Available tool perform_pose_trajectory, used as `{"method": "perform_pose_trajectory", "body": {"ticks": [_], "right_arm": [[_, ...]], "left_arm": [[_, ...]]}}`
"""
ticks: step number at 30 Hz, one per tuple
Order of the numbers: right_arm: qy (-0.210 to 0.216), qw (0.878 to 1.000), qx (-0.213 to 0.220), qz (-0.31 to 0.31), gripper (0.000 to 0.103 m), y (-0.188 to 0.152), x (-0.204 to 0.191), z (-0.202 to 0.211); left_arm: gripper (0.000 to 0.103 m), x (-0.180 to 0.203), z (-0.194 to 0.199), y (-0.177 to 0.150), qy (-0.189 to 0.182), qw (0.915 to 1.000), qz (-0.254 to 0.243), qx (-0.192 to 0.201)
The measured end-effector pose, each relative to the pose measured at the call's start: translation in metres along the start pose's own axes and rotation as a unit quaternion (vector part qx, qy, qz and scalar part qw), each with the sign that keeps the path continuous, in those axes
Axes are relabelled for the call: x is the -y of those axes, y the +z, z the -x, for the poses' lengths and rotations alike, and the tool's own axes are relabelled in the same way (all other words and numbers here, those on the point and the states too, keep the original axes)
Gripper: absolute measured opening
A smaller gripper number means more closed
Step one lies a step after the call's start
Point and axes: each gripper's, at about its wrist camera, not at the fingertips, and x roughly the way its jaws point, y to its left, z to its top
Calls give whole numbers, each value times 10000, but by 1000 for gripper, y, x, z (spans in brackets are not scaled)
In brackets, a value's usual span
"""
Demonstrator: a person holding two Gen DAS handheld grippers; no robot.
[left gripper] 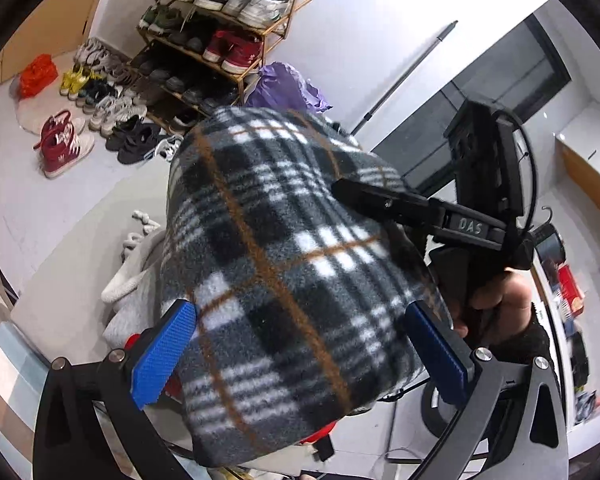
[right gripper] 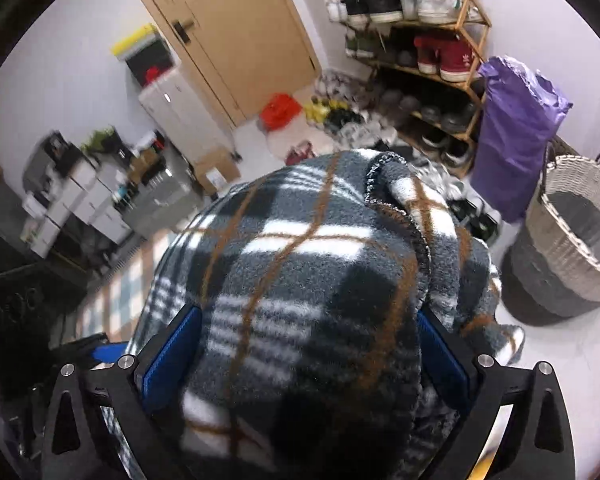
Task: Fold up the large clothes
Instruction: 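Lower the plaid bundle onto the clothes stack and open both grippers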
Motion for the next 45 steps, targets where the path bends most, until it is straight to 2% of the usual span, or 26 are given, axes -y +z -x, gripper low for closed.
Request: {"method": "perform_pose_trajectory", "body": {"ticks": [4, 8, 14, 17, 21, 26, 28, 31, 33, 36, 37, 39, 42, 45], "right_arm": [[-76, 9997, 211, 129, 103, -8, -1, 2], [-53, 9985, 447, 316, 103, 29, -51, 74], [254, 9975, 607, 268, 103, 37, -73, 120], [215, 9966, 665, 427, 103, 34, -86, 133], [-71, 9953, 656, 707, 103, 28, -100, 136], [168, 9931, 885, 752, 103, 25, -109, 143], [237, 9925, 982, 687, 103, 24, -112, 147], [354, 9899, 1247, 575, 103, 14, -115, 157], [475, 9864, 1499, 484, 103, 1, -116, 167], [417, 9811, 1841, 431, 103, -21, -118, 178], [379, 9795, 1918, 487, 103, -28, -121, 179], [150, 9777, 2002, 624, 103, -39, -127, 175], [9, 9797, 1864, 733, 103, -46, -134, 163], [-28, 9773, 2007, 674, 103, -60, -136, 162]], "left_arm": [[101, -1, 1, 0, 5, 10000, 68, 35], [101, -2, 8, -1, 41, 9997, 223, 70], [101, 1, 12, -2, 215, 9995, 230, 74], [101, -1, 14, -2, 247, 9992, 290, 152], [101, -2, 16, -3, 281, 9988, 341, 220], [101, 1, 26, -3, 564, 9975, 188, 386], [101, 0, 34, -4, 772, 9950, 178, 602], [101, 1, 52, -11, 1105, 9884, 232, 1012], [101, 8, 61, -20, 1306, 9840, 51, 1211], [101, 33, 74, -43, 1827, 9686, -599, 1579], [101, 36, 76, -46, 1894, 9652, -750, 1641], [101, 48, 79, -58, 2291, 9500, -1034, 1855], [101, 55, 83, -70, 2574, 9377, -1094, 2061], [102, 55, 92, -88, 2645, 9312, -1046, 2278]]}}
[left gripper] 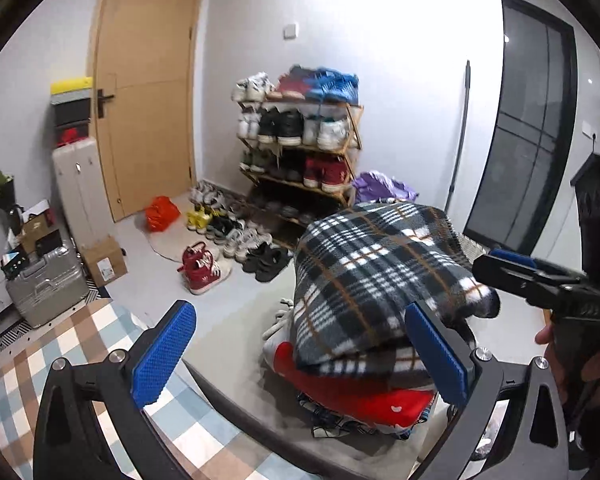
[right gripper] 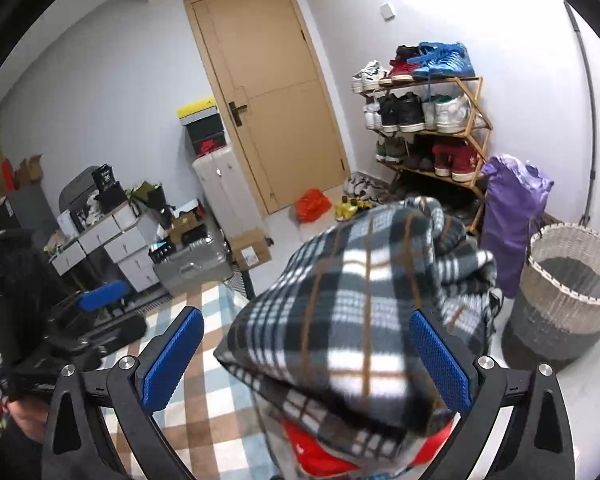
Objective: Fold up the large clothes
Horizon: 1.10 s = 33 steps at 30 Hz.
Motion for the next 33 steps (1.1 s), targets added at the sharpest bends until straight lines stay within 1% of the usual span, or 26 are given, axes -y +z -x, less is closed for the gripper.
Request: {"method": "perform_pose_trajectory", "body": {"ticks": [2, 3, 5, 6, 8, 10, 12, 16, 19, 22, 24, 25, 26, 29, 33], "right_arm": [[-73, 9996, 249, -70, 103, -14, -4, 13], [-129, 9992, 359, -88, 103, -22, -5, 19], [-360, 9971, 672, -90, 103, -41, -12, 36], [-458, 9955, 826, -77, 103, -51, -15, 43], [-701, 9917, 1082, 25, 103, -74, -24, 56], [-962, 9885, 1156, 163, 103, -96, -35, 64], [-1062, 9871, 1178, 234, 103, -112, -42, 72], [-1265, 9834, 1254, 342, 103, -138, -54, 90], [-1366, 9822, 1256, 284, 103, -148, -58, 103], [-1402, 9798, 1398, 261, 103, -155, -63, 117], [-1441, 9784, 1436, 353, 103, -157, -67, 122], [-1473, 9776, 1440, 421, 103, -158, -70, 125], [-1516, 9765, 1454, 481, 103, -158, -73, 127], [-1592, 9732, 1568, 547, 103, -159, -78, 134], [-1575, 9733, 1605, 457, 103, -161, -77, 141]], "left_arm": [[102, -1, 13, -12, 211, 9995, 71, 216], [102, -1, 19, -18, 236, 9991, 96, 350], [102, -1, 34, -32, 317, 9975, 130, 616], [102, 1, 41, -42, 437, 9960, 147, 760], [102, 5, 49, -54, 538, 9945, 165, 885], [102, 12, 56, -66, 517, 9942, 238, 914], [102, 15, 60, -78, 554, 9939, 375, 881], [102, 25, 65, -92, 704, 9934, 362, 832], [102, 28, 72, -101, 739, 9930, 417, 822], [102, 31, 77, -106, 731, 9926, 492, 836], [102, 36, 79, -108, 732, 9931, 393, 824], [102, 41, 82, -110, 840, 9922, 306, 866], [102, 45, 83, -111, 869, 9919, 226, 899], [102, 56, 87, -116, 851, 9922, 61, 913], [102, 61, 89, -120, 914, 9916, 88, 907]]}}
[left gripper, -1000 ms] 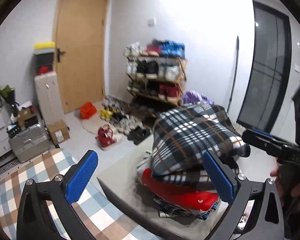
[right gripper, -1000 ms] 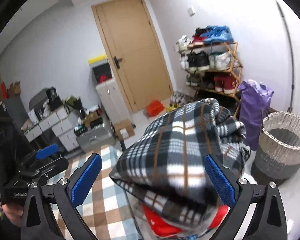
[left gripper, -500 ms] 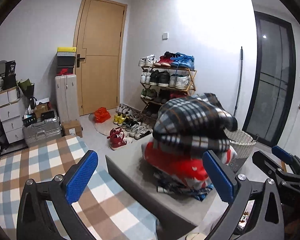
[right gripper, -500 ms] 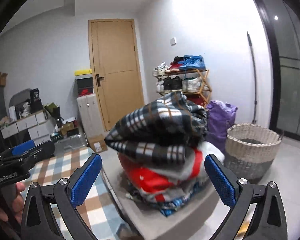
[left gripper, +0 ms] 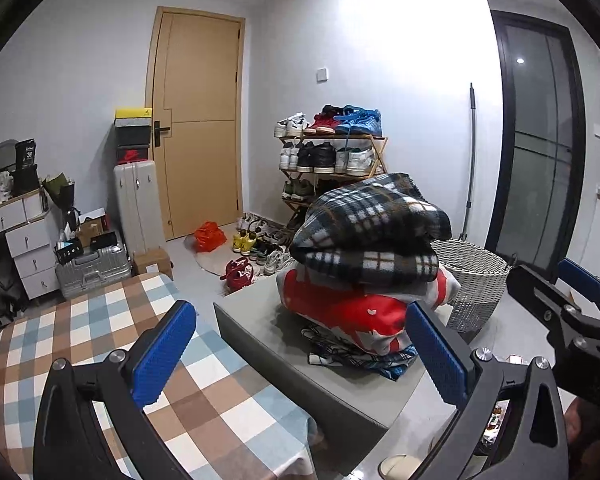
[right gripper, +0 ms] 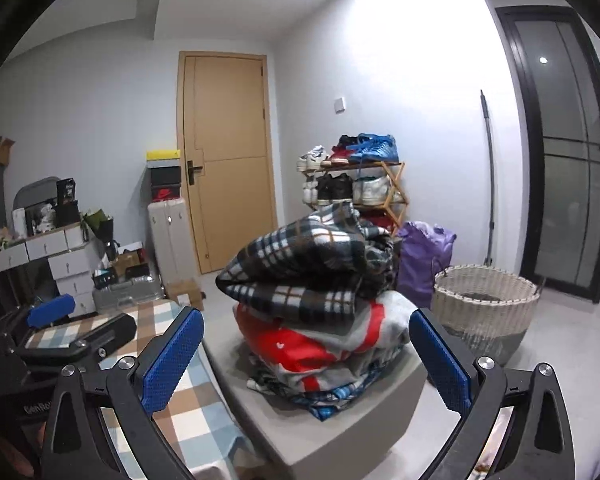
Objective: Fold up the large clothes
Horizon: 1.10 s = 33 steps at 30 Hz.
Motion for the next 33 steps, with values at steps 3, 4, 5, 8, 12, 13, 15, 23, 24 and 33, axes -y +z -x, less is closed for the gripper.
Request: {"method": "perform_pose_trajectory", "body": {"ticks": [3, 4, 5, 8, 12, 13, 15, 23, 24, 33], "right_arm": [[-7, 10000, 41, -27, 103, -1, 3, 4], [-25, 10000, 57, -16, 103, -1, 3, 5], [-36, 10000, 63, -13, 103, -2, 4, 6], [19, 10000, 46, -34, 103, -2, 5, 6], [-2, 10000, 52, -25, 103, -3, 4, 6], [-6, 10000, 64, -23, 103, -3, 4, 6], [-21, 10000, 70, 3, 103, -4, 3, 6], [-12, 9999, 107, 0, 103, -4, 3, 8], [-21, 9999, 114, -3, 103, -4, 3, 8], [28, 9999, 88, -114, 103, -6, 8, 6]], "left_arm": [[102, 4, 0, -2, 1, 10000, -54, -17], [102, 6, 2, -5, 13, 10000, -84, -17], [102, 7, 2, -6, 34, 10000, -93, -8], [102, 8, 3, -7, 2, 10000, -33, -4], [102, 7, 1, -8, -20, 10000, 22, -61], [102, 7, 0, -8, -12, 10000, 24, -77], [102, 6, 0, -8, -27, 9999, 34, -92], [102, 5, 1, -8, -32, 10000, 64, -64], [102, 6, 1, -8, -30, 10000, 59, -62], [102, 8, 2, -9, -51, 9999, 53, -87]]}}
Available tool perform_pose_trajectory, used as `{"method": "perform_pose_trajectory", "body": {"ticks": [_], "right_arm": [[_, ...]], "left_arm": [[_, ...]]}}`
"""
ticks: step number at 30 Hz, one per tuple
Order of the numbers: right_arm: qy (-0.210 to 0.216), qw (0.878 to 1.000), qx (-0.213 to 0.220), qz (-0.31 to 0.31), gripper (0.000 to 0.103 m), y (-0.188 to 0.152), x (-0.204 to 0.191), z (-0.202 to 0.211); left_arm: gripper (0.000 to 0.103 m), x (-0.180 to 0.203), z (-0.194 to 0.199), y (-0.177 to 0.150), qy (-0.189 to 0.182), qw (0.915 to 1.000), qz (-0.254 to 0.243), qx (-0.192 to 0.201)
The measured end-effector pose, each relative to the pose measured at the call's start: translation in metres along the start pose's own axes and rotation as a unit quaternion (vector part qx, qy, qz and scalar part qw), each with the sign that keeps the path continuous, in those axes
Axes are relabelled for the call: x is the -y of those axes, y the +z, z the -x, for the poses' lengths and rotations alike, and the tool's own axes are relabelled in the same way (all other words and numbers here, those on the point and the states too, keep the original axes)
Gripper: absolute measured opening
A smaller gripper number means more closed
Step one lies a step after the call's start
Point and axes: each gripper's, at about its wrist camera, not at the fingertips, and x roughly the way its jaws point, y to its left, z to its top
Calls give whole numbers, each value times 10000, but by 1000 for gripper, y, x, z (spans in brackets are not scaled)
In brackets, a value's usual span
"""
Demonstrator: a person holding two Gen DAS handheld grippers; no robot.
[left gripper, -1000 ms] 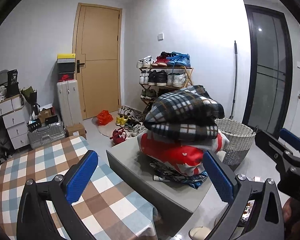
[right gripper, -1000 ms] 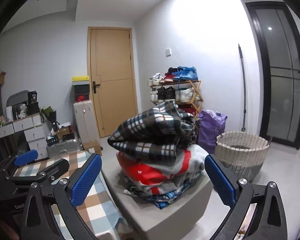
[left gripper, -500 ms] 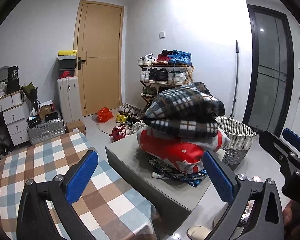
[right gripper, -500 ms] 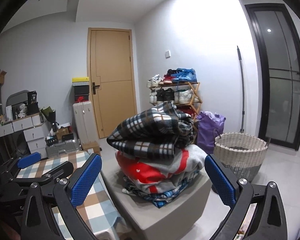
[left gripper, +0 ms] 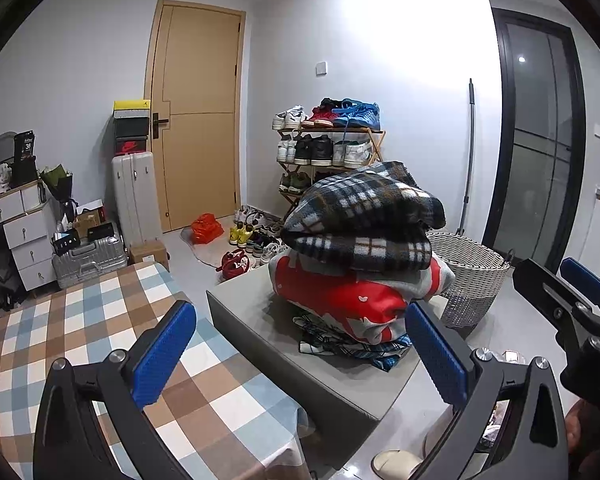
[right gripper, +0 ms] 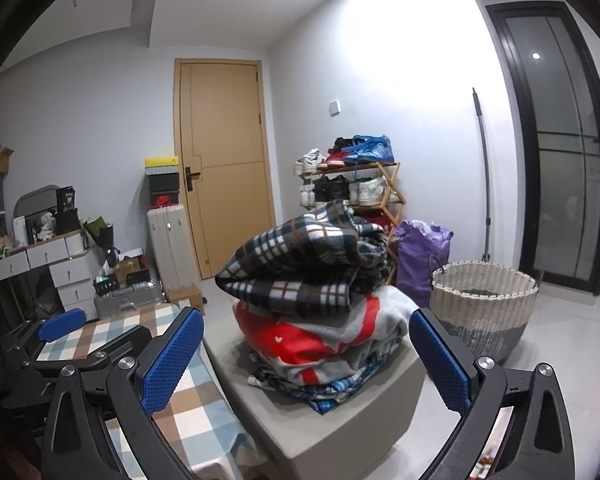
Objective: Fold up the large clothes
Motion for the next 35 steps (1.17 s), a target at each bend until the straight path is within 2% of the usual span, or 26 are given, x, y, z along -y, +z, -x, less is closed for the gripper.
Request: {"method": "perform_pose_trajectory", "body": {"ticks": [28, 30, 32, 35], "right_arm": [[102, 9999, 0, -137, 103, 2, 7, -2], [110, 9998, -4, -145, 103, 2, 7, -1], [134, 9998, -7, -176, 103, 2, 7, -1], [167, 9996, -33, -247, 103, 0, 7, -1]], "left_arm": [[102, 7, 0, -1, 8, 10000, -57, 68], [102, 7, 1, -1, 89, 9999, -97, 104], [102, 6, 3, -1, 341, 9991, -105, 242], [102, 3, 1, 0, 295, 9993, -32, 245]]}}
